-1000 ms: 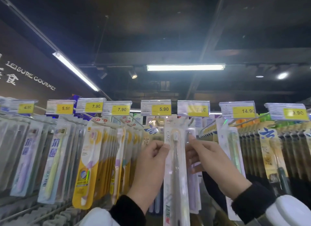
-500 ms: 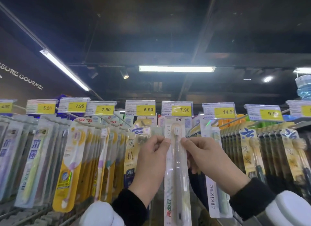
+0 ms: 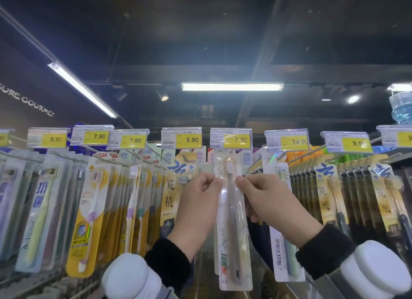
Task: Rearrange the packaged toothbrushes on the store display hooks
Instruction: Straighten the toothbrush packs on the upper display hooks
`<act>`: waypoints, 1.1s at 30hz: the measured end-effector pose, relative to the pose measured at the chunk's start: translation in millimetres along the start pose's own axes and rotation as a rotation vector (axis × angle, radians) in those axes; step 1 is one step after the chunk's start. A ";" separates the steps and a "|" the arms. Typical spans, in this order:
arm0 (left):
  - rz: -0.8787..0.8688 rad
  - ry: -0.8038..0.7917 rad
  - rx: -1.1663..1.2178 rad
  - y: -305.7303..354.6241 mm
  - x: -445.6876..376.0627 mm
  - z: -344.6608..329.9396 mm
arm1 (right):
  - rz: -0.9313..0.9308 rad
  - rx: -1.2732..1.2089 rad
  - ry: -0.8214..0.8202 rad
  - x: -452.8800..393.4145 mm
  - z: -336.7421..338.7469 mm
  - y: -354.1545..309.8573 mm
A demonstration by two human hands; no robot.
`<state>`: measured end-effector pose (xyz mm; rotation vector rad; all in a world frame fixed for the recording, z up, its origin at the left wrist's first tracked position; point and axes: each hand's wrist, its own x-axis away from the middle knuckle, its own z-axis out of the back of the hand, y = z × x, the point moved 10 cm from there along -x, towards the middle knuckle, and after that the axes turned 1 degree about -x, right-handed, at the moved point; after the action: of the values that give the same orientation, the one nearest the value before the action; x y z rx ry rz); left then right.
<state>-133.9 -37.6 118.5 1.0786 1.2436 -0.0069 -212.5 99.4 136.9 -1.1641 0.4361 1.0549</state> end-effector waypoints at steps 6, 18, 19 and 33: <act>0.045 -0.011 -0.068 -8.2 -1.7 -5.3 | -0.040 0.032 -0.005 -5.3 -2.8 12.8; 0.027 0.125 -0.231 -6.2 2.1 1.9 | -0.063 0.126 0.015 5.2 -3.8 34.7; 0.004 0.143 -0.208 -2.7 6.5 1.9 | -0.053 0.142 0.031 10.9 1.8 36.2; 0.093 -0.056 -0.259 -11.9 41.3 -89.3 | -0.050 0.063 0.420 39.8 139.3 94.3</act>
<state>-191.3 36.4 86.2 0.9031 1.1092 0.1896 -304.4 243.4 110.4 -1.3352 0.7582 0.7448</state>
